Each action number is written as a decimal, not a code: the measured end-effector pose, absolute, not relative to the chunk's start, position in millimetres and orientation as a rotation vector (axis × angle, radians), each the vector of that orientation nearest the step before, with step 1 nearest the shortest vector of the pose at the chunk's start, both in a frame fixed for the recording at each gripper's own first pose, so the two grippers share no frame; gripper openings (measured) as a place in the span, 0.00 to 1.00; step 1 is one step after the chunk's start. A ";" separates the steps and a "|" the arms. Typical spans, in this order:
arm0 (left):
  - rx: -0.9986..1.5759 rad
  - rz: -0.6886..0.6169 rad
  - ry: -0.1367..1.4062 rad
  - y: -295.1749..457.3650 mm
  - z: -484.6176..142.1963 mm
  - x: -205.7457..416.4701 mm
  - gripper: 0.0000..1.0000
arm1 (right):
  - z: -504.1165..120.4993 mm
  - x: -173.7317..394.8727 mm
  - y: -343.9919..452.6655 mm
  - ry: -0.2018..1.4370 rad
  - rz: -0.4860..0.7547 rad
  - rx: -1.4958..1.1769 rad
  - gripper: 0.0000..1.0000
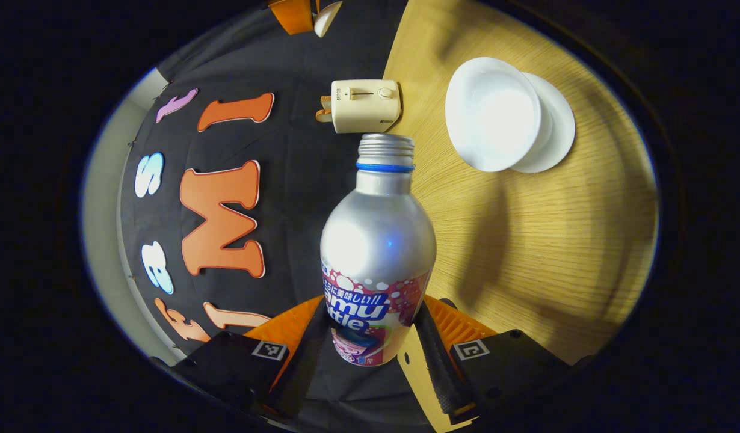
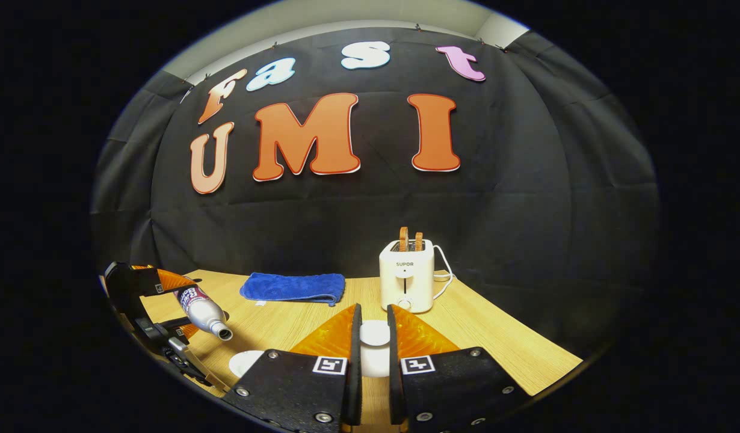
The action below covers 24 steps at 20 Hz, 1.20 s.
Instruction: Open the teacup lid with one hand, grasp the water bottle and pour water into the teacup with the other hand; after pouring, place the water bottle on the coaster and then close the teacup lid.
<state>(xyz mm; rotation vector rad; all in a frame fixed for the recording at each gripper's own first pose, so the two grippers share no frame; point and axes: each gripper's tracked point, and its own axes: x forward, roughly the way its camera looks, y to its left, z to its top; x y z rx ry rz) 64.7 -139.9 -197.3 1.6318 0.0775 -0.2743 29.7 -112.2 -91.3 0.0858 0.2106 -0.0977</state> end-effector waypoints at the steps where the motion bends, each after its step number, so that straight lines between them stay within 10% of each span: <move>1: 1.645 -0.276 0.075 -140.2 -197.2 65.4 0.85 | -91.5 28.9 -112.7 0.209 -0.097 0.086 0.18; 24: 1.810 -0.239 -0.053 -153.6 -165.4 68.3 0.85 | -89.8 19.5 -118.7 0.199 -0.100 0.103 0.18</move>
